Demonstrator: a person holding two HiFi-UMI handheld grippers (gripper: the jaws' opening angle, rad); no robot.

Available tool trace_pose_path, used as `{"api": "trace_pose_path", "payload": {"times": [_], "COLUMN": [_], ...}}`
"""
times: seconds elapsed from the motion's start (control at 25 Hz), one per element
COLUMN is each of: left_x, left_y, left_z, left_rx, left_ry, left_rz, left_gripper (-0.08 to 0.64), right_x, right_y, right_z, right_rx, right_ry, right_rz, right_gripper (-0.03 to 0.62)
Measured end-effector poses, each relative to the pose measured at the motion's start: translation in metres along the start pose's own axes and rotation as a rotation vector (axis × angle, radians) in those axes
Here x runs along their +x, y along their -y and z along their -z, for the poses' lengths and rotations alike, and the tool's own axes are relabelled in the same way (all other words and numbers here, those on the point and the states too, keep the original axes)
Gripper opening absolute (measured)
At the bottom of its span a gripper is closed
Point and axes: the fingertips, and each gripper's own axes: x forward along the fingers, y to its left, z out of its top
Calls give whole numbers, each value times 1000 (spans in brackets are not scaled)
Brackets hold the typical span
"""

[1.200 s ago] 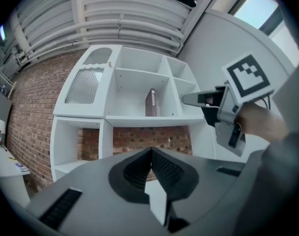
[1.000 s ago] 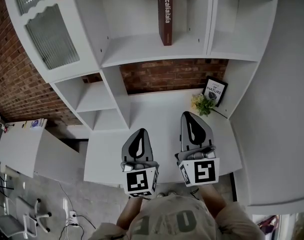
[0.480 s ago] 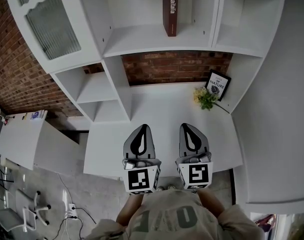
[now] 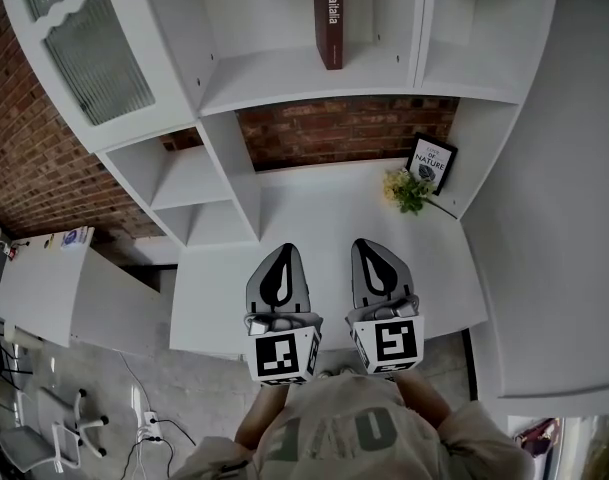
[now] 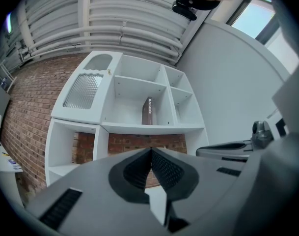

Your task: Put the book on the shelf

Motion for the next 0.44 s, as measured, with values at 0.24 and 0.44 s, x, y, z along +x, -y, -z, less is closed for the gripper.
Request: {"api": "trace_pose_path", "payload": {"times": [0.24, 0.44], "left_x": [0, 0], "left_y": [4, 4], "left_z": [0, -1], "left_rx": [-6, -8], "left_ry": [3, 2], "left_rz": [9, 9], "left_gripper": [12, 12], "right_x": [-3, -5], "right_y": [1, -1], "right_z": [3, 6], "right_rx": [3, 10], "right_ry": [-15, -20], "right_rz": [-1, 4], "right_gripper": [15, 15]}}
